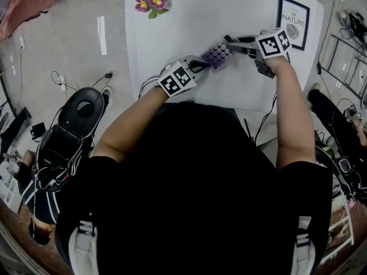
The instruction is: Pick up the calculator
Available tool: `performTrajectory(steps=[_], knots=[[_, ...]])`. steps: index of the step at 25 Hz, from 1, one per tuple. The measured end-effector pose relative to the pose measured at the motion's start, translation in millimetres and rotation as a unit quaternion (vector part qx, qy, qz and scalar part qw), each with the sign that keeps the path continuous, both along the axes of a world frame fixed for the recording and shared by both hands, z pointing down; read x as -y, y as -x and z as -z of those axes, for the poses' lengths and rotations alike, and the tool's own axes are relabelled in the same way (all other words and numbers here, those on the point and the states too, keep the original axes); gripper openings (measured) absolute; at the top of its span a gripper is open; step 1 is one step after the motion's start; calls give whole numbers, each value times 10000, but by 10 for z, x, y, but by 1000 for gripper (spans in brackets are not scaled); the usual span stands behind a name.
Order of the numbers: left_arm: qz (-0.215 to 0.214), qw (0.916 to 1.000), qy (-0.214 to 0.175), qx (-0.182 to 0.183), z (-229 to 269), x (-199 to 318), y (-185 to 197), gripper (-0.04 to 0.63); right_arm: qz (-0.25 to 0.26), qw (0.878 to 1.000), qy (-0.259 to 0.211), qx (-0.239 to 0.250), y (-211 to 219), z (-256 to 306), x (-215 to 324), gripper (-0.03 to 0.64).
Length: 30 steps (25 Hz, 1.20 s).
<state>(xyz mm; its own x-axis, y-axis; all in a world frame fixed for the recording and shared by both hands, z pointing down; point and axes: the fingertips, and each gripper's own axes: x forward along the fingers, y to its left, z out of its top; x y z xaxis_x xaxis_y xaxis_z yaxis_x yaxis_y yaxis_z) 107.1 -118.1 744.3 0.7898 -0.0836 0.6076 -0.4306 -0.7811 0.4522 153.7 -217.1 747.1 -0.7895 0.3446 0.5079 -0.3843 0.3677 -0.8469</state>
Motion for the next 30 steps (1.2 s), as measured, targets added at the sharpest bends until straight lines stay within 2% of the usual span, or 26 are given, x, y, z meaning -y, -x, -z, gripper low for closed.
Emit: performTrajectory(steps=[5,13,18,30], knots=[[-100,9999,-65,36,-45,-24,-18,17,122,9998,-126,28,26,11,-4,114],[108,9999,58,67,9,-57,123,18,130,9999,-75,71,17,85,-138,109],[124,9999,-10,49,176,-43,125,18,-160,9997,-126,152,-46,218,-158,107],[5,9990,-456,-6,769,-21,178,18,-1079,9909,-772,242,-317,800,-62,107]])
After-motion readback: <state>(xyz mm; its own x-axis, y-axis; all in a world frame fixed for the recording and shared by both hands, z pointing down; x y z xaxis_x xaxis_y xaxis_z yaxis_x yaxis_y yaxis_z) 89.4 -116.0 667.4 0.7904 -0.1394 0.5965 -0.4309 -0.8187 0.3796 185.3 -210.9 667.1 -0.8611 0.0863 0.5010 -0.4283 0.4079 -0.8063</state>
